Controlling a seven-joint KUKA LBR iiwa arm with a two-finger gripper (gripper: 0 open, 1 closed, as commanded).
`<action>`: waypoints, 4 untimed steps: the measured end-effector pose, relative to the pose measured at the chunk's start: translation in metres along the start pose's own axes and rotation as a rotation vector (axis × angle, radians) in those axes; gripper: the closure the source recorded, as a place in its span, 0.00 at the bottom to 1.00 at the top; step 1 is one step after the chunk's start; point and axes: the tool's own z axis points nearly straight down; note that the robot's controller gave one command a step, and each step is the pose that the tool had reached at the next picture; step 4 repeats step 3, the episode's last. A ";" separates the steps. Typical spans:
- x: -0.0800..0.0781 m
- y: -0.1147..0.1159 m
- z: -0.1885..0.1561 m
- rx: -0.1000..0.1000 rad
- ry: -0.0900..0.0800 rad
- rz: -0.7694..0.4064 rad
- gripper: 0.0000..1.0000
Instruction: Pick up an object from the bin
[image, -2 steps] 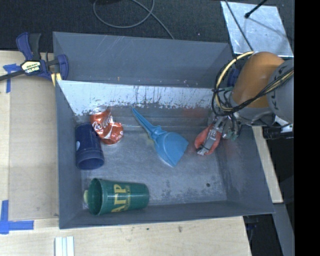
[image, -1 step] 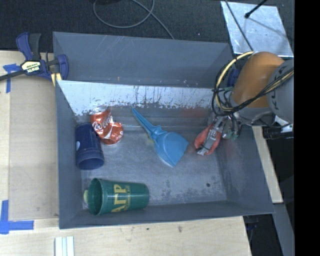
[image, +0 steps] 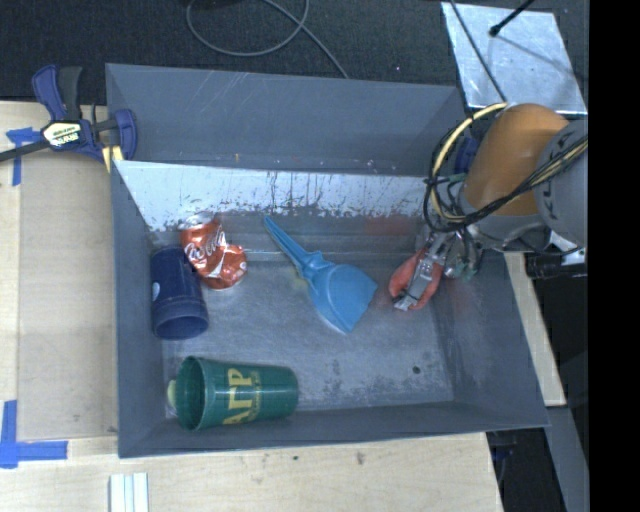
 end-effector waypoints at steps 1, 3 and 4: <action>0.000 0.000 0.000 0.000 0.000 0.000 1.00; 0.000 0.000 0.000 0.000 0.000 0.000 1.00; 0.000 0.000 0.000 0.000 0.000 0.000 1.00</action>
Offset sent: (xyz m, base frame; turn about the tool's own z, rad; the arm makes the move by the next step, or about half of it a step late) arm 0.0000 0.0000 0.0000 0.0000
